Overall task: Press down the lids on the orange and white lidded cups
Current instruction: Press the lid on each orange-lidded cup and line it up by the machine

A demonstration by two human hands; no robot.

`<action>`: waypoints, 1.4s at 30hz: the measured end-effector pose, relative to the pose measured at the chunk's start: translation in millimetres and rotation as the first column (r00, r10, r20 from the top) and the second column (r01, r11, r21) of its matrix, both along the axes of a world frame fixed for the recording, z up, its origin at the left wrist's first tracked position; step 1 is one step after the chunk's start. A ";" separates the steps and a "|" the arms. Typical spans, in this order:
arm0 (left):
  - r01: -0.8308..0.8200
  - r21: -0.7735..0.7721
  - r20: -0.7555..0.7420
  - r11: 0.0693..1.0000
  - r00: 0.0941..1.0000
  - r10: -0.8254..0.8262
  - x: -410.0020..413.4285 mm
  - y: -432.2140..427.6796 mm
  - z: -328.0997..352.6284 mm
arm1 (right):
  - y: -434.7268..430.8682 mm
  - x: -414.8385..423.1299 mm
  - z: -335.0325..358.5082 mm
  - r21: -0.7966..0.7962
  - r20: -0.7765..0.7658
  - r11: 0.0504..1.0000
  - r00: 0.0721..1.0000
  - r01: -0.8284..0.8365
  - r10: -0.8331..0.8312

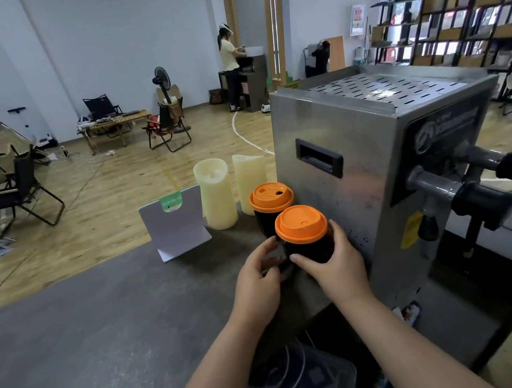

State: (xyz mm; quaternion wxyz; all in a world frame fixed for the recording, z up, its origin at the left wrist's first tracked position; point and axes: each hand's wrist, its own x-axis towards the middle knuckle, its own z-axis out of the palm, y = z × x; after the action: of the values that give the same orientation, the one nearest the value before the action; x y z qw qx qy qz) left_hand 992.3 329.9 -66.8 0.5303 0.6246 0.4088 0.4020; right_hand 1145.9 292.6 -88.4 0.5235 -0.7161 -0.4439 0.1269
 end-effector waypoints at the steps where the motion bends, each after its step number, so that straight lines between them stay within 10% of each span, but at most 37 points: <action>1: -0.009 -0.042 0.034 0.999 0.999 0.011 -3.0 0.2 2.5 | -3.7 -0.5 1.7 0.008 -0.036 1.000 0.999 0.020 -0.019; 9: -0.025 -0.140 0.053 0.990 0.998 0.033 -105.1 -5.7 12.6 | -39.3 -75.1 4.0 0.313 -0.180 0.950 0.980 -0.021 0.081; 30: -0.494 0.062 -0.078 0.867 0.864 0.497 -688.1 -100.9 16.2 | -14.2 -633.7 25.7 0.089 -0.186 0.759 0.738 -0.645 0.649; 38: -0.795 0.091 -0.063 0.600 0.596 0.800 -887.8 -184.1 3.5 | -42.2 -857.7 26.8 0.032 -0.228 0.594 0.573 -0.803 0.787; 42: -0.932 0.143 -0.085 0.334 0.324 0.942 -931.7 -227.2 -13.0 | -55.3 -928.4 23.6 -0.002 -0.183 0.476 0.468 -0.879 0.864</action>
State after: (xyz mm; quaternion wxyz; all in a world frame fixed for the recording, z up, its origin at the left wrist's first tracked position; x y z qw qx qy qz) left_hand 60.5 102.7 -79.8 0.1472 0.3208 0.7190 0.5987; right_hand 217.5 237.3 -64.8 0.3838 -0.4013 -0.6975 0.4529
